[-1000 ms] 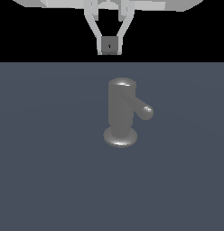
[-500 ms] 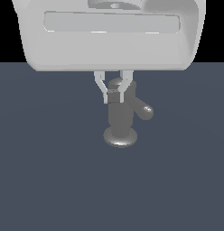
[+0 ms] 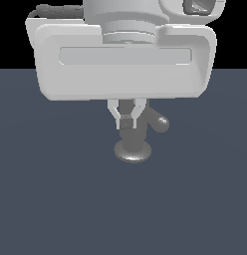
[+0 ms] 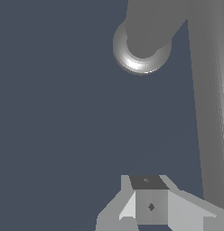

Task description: Turn on the faucet by rotating a designated handle.

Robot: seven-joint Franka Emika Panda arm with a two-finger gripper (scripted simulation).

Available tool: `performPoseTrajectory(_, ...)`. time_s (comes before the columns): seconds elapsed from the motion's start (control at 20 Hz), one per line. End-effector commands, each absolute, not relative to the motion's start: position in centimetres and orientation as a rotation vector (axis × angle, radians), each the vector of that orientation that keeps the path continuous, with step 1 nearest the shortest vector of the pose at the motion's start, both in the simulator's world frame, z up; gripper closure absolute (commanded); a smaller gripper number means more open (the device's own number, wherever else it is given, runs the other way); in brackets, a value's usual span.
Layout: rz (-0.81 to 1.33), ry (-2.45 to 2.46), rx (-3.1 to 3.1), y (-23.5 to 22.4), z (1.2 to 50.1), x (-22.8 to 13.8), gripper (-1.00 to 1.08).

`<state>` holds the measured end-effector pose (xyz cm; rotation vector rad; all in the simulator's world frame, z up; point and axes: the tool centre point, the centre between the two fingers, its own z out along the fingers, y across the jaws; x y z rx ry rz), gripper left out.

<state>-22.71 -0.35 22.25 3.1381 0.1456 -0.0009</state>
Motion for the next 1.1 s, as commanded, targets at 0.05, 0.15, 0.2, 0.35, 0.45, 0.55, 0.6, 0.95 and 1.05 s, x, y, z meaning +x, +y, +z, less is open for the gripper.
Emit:
performPoseTrajectory(0.05,0.000,0.146,3.138,-0.4,22.1,-22.6,1.08)
performPoseTrajectory(0.15,0.000,0.146,3.138,-0.4,22.1,-22.6,1.08)
performPoseTrajectory(0.2,-0.001,0.146,3.138,-0.4,22.1,-22.7,1.08)
performPoseTrajectory(0.35,-0.001,0.146,3.138,-1.6,22.1,-22.3,1.08)
performPoseTrajectory(0.45,-0.001,0.146,3.138,-2.5,22.1,-22.1,1.08)
performPoseTrajectory(0.55,-0.001,0.146,3.138,-3.3,22.1,-21.9,1.08)
performPoseTrajectory(0.6,-0.001,0.146,3.138,-3.7,22.1,-21.8,1.08)
performPoseTrajectory(0.95,0.000,0.146,3.138,-6.7,22.1,-21.0,1.08)
performPoseTrajectory(1.05,0.000,0.146,3.138,-7.5,22.1,-20.8,1.08)
